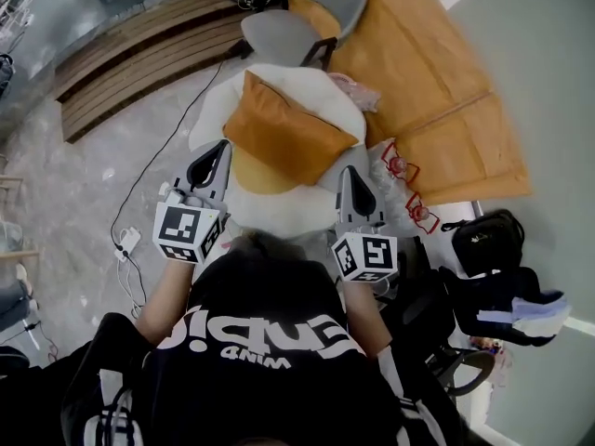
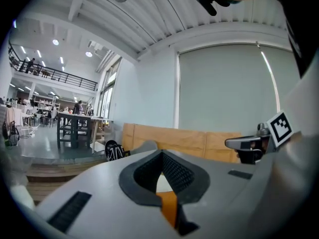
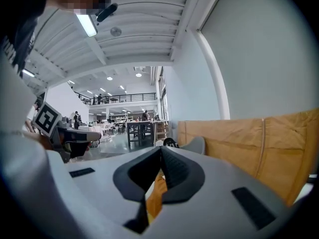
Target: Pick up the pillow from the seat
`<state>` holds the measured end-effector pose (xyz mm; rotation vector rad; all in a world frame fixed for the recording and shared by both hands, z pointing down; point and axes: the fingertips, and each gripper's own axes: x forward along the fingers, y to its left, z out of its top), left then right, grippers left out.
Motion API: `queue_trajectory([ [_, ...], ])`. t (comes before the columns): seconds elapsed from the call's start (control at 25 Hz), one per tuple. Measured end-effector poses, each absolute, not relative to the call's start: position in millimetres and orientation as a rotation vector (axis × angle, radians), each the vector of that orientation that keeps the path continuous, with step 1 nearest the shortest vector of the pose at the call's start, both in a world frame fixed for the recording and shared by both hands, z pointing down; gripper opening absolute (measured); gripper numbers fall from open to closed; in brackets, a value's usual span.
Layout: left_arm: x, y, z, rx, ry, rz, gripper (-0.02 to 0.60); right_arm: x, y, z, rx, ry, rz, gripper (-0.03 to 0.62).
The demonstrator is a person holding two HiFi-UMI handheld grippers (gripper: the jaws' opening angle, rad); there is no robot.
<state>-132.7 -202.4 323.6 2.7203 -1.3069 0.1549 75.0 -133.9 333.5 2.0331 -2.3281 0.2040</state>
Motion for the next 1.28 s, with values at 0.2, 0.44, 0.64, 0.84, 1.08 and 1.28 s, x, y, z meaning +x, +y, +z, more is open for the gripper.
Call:
queue_trajectory([
  [0.2, -115, -217, 320, 2.771, -1.288, 0.145, 0.009, 92, -139, 331, 2.079, -2.303, 0.196, 0.021],
  [0.44, -102, -226, 302, 2.773, -1.296, 0.131, 0.009, 108, -150, 320, 2.103, -2.304, 0.181, 0.021],
  [0.64, -96, -239, 302, 2.775, -1.297, 0.154, 0.009, 110, -165, 321, 2.082, -2.324, 0.187, 0.021],
  [0.84, -88, -249, 313, 2.762, -1.284, 0.199, 0.009, 113, -177, 333, 2.057, -2.327, 0.229, 0.021],
  [1.08, -74, -263, 340, 2.732, -1.248, 0.273, 0.009, 123, -192, 357, 2.045, -2.316, 0.284, 0.021],
  [1.28, -62, -287, 378, 2.746, -1.228, 0.314, 0.009, 136, -208, 398, 2.045, -2.289, 0.334, 0.021],
])
